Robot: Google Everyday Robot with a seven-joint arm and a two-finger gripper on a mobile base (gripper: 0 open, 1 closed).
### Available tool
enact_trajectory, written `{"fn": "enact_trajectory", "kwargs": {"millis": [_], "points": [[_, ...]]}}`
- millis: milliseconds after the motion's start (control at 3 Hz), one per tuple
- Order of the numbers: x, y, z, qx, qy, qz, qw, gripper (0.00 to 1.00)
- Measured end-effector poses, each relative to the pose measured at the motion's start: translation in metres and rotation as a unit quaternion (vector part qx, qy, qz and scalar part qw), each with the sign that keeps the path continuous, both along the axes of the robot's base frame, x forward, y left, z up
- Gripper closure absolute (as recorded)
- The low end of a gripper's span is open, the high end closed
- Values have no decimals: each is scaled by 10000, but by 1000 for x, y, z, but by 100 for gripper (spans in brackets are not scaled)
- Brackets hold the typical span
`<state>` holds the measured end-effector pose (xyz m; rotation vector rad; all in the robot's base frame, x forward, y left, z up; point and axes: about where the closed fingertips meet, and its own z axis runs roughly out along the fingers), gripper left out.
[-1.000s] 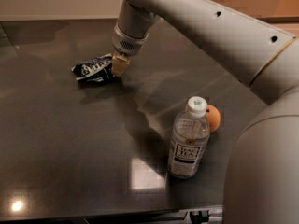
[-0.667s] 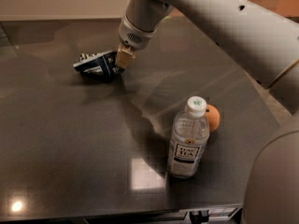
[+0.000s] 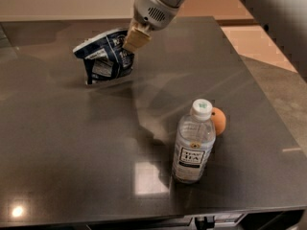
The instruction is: Pick blue chip bag
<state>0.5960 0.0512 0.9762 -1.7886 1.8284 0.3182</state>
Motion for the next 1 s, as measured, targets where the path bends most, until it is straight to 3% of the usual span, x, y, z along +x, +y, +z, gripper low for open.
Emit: {"fn": "enact_trajectory", "kwargs": {"millis": [333,667,1000], "points": [[-13,-9,34,130,-263,140,9995,100],[-34,-37,81,78,-544,247,9982,100],[-34,-37,81,78,-545,247,9982,100]]}}
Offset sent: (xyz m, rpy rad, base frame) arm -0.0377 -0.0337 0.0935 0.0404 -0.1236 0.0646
